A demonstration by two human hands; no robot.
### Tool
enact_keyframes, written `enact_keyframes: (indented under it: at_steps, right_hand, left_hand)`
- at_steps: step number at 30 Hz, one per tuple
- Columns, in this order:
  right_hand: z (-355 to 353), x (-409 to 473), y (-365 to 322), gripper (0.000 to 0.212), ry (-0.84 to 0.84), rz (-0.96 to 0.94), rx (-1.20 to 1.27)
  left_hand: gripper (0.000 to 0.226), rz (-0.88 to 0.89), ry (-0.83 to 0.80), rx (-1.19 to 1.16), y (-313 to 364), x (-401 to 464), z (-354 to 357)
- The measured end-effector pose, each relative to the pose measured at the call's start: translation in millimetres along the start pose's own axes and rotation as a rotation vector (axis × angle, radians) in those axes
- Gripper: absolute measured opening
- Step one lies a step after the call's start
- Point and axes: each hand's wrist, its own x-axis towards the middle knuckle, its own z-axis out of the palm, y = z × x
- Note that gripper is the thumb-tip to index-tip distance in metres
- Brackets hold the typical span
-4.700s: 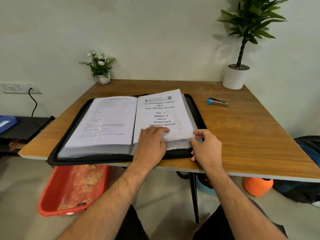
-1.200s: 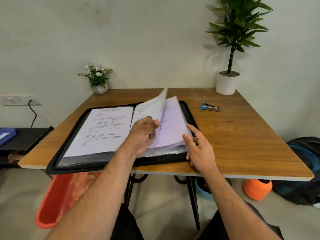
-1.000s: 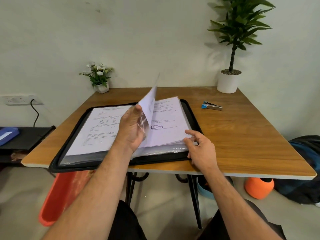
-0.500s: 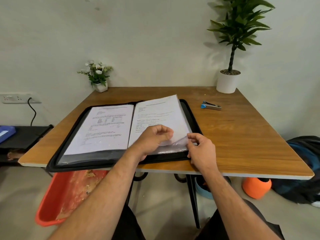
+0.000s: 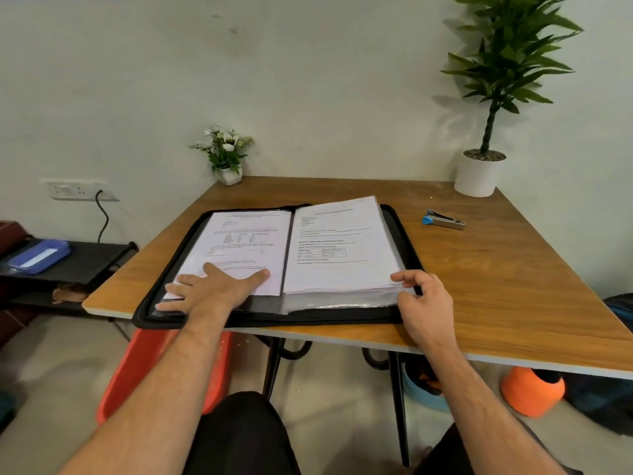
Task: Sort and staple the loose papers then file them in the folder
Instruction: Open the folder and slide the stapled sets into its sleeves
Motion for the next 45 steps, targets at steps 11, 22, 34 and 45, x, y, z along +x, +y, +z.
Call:
enact_keyframes:
  at_steps: [11, 22, 34, 45]
  right_hand:
    - [15.1, -4.4, -5.2, 0.034, -0.013, -0.021, 0.014]
    - [12.6, 2.7, -0.9, 0.021, 0.000, -0.034, 0.099]
    - [14.4, 1.3, -13.3, 0.013, 0.122, -0.069, 0.148]
    - [24.7, -9.2, -14.9, 0.005, 0.275, -0.507, -0.180]
  left_hand:
    - [0.094, -0.095, 0.196, -0.239, -46.7, 30.4, -27.7]
    - [0.027, 0.413, 0.022, -1.152, 55.8, -38.4, -89.3]
    - [0.066, 0.694, -0.050, -0.126, 115.1, -66.1, 18.0]
    - [0.033, 0.749, 0.063, -0.231, 60.7, -37.7, 36.0]
